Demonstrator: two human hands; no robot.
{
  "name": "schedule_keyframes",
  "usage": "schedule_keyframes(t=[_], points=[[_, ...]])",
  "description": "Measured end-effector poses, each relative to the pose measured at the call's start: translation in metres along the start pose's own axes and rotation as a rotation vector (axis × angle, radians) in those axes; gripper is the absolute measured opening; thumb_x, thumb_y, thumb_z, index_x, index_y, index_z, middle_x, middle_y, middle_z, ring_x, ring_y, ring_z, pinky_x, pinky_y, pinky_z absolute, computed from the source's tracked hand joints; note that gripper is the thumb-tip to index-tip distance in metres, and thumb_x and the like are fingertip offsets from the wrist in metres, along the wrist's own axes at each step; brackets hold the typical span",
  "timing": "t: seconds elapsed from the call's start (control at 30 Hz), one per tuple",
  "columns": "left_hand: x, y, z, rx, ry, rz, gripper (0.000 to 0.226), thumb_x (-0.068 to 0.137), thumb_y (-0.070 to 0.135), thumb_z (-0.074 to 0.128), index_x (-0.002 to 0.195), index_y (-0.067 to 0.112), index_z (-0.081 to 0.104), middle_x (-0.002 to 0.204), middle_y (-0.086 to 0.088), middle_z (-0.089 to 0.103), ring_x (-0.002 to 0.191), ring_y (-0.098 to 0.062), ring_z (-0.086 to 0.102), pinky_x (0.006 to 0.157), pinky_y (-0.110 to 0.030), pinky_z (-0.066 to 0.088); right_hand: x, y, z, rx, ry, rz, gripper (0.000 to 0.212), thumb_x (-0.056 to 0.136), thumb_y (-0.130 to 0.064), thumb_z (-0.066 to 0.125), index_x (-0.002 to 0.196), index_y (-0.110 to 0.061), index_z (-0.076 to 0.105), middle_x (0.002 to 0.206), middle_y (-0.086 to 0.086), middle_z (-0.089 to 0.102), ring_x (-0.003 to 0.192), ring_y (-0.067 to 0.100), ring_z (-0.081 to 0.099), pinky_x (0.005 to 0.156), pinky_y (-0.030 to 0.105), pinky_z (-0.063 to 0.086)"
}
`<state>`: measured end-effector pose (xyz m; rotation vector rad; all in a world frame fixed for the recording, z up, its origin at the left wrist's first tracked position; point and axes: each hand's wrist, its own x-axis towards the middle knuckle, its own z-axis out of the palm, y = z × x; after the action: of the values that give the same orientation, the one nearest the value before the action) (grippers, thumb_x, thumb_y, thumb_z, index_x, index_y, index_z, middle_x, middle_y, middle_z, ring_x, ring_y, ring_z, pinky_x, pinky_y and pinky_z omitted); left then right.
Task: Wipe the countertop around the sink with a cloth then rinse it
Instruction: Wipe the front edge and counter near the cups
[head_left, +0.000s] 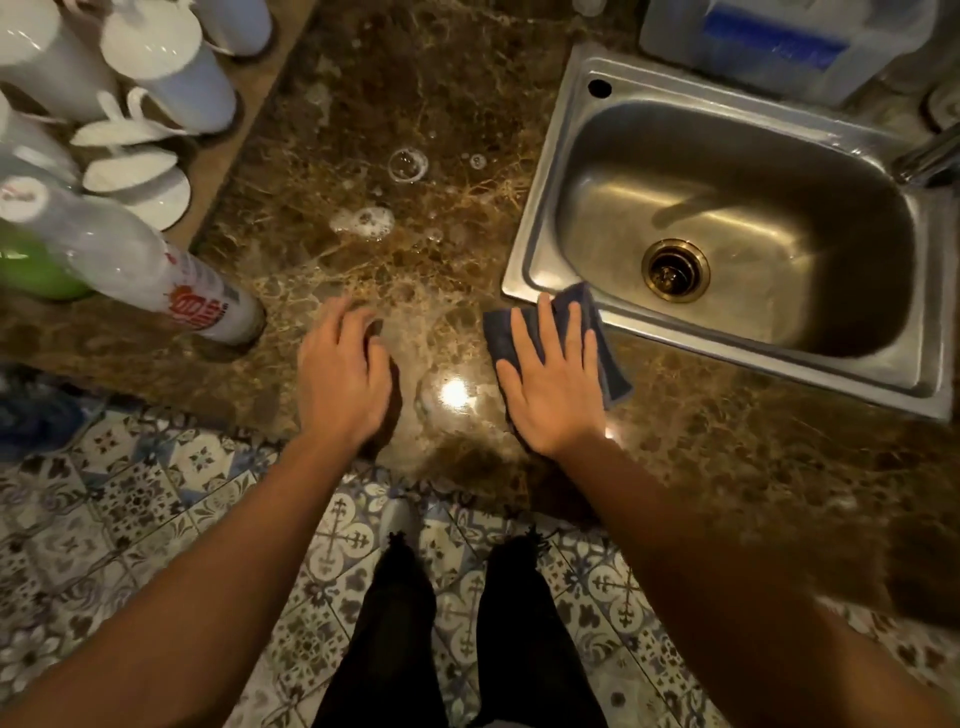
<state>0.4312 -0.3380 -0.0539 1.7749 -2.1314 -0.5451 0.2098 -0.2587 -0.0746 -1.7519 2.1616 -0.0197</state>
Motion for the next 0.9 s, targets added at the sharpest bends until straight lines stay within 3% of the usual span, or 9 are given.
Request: schedule_keyframes(t=[0.17, 0.3, 0.43, 0.5, 0.63, 0.8, 0.9], points=[[-0.008, -0.055, 0.002, 0.239, -0.113, 0.067, 0.060, 0.103, 0.036, 0.033, 0.156, 0.008, 0.031, 0.165, -0.017, 0.022, 0.153, -0.036, 0.016, 0.122, -0.052, 0.020, -0.025, -0.079, 0.031, 0.042, 0.048, 0.174, 0.066, 0.103, -0.056, 0.017, 0.162, -0.027, 0.009, 0.169, 0.008, -0.001, 0.154, 0.039, -0.007, 0.125, 0.055, 0.000], [-0.010, -0.061, 0.008, 0.332, -0.104, 0.081, 0.055, 0.107, 0.033, 0.030, 0.158, 0.012, 0.026, 0.167, -0.012, 0.018, 0.155, -0.031, 0.012, 0.123, -0.049, 0.018, -0.024, -0.131, 0.041, 0.061, -0.032, 0.078, 0.063, 0.105, -0.053, 0.020, 0.161, -0.031, 0.000, 0.169, 0.001, -0.011, 0.153, 0.035, -0.020, 0.123, 0.053, -0.011], [-0.011, -0.063, 0.005, 0.345, -0.104, 0.106, 0.054, 0.107, 0.032, 0.028, 0.157, 0.011, 0.027, 0.167, -0.012, 0.017, 0.155, -0.032, 0.012, 0.123, -0.048, 0.018, -0.055, -0.110, 0.048, -0.024, -0.007, -0.142, 0.058, 0.106, -0.051, 0.023, 0.160, -0.033, 0.017, 0.169, 0.003, 0.011, 0.155, 0.036, -0.001, 0.125, 0.054, 0.005], [-0.010, -0.062, 0.004, 0.358, -0.112, 0.120, 0.055, 0.106, 0.033, 0.027, 0.157, 0.010, 0.027, 0.167, -0.013, 0.017, 0.154, -0.033, 0.012, 0.122, -0.049, 0.018, -0.065, -0.076, 0.044, -0.051, 0.028, -0.110, 0.057, 0.104, -0.052, 0.025, 0.159, -0.036, 0.021, 0.168, 0.001, 0.016, 0.156, 0.034, 0.002, 0.125, 0.052, 0.006], [-0.007, -0.062, -0.001, 0.334, -0.138, 0.142, 0.056, 0.105, 0.034, 0.032, 0.155, 0.008, 0.031, 0.165, -0.017, 0.022, 0.153, -0.037, 0.017, 0.121, -0.050, 0.019, -0.068, -0.035, 0.030, -0.041, 0.044, 0.167, 0.061, 0.101, -0.058, 0.016, 0.159, -0.039, 0.015, 0.170, 0.000, 0.006, 0.156, 0.032, -0.002, 0.125, 0.053, 0.007], [0.010, -0.076, -0.019, 0.366, -0.204, 0.316, 0.055, 0.103, 0.036, 0.039, 0.149, 0.004, 0.038, 0.157, -0.025, 0.034, 0.148, -0.041, 0.027, 0.120, -0.052, 0.022, -0.064, -0.040, 0.030, -0.041, 0.065, 0.244, 0.062, 0.101, -0.058, 0.016, 0.160, -0.038, 0.014, 0.170, 0.002, 0.008, 0.156, 0.033, 0.000, 0.125, 0.053, 0.007], [0.040, -0.079, -0.032, 0.488, -0.212, 0.466, 0.046, 0.100, 0.029, 0.032, 0.131, 0.001, 0.052, 0.137, -0.025, 0.052, 0.133, -0.043, 0.043, 0.116, -0.053, 0.029, -0.063, -0.041, 0.030, -0.034, 0.069, 0.265, 0.064, 0.100, -0.058, 0.015, 0.160, -0.037, 0.016, 0.169, 0.002, 0.009, 0.156, 0.033, 0.000, 0.125, 0.053, 0.007]])
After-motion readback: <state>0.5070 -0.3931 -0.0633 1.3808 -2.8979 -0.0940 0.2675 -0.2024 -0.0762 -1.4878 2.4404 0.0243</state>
